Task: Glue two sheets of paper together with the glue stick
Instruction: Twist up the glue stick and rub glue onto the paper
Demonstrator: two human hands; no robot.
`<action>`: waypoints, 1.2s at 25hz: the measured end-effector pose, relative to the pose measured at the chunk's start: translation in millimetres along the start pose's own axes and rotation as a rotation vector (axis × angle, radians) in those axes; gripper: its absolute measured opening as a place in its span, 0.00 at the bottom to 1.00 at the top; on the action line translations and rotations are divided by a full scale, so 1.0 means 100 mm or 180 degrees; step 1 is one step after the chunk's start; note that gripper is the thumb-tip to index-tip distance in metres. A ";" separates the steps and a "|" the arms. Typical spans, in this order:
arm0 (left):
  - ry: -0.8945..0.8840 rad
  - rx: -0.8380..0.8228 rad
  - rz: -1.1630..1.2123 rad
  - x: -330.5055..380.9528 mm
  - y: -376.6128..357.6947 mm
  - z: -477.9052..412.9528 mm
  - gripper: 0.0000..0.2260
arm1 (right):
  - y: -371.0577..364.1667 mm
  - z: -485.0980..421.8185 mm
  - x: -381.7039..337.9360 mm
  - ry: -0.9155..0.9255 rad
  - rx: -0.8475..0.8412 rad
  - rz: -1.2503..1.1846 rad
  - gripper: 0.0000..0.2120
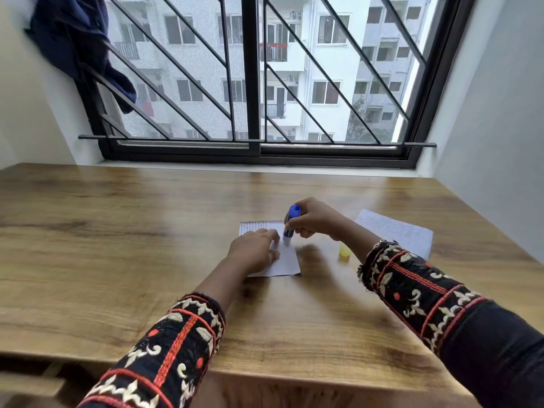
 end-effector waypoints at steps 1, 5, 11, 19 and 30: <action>0.0005 -0.0010 -0.0004 0.00 0.00 0.00 0.16 | -0.01 0.03 0.00 -0.0004 -0.0016 -0.0010 0.04; 0.0030 -0.0049 0.0001 0.00 0.00 0.00 0.17 | -0.03 0.15 0.02 0.0001 -0.0059 0.0024 0.08; 0.0043 -0.0086 -0.0027 0.02 0.02 0.01 0.16 | -0.07 0.35 0.07 -0.0065 -0.0194 -0.0020 0.11; 0.0054 -0.0083 -0.0067 0.02 0.02 0.01 0.16 | -0.12 0.55 0.09 -0.0066 -0.0348 0.0009 0.10; 0.0307 -0.0217 -0.0835 0.08 0.12 0.09 0.19 | 0.04 0.68 0.23 -0.0169 0.0026 -0.0997 0.06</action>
Point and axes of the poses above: each hand's wrist, its own z-axis away from the middle knuckle, its own y-axis out of the back of the hand, x = y × z, the point moved 7 cm from there along -z, towards the middle knuckle, and after that the axes turned 6 degrees about -y, right-handed, at the moved point
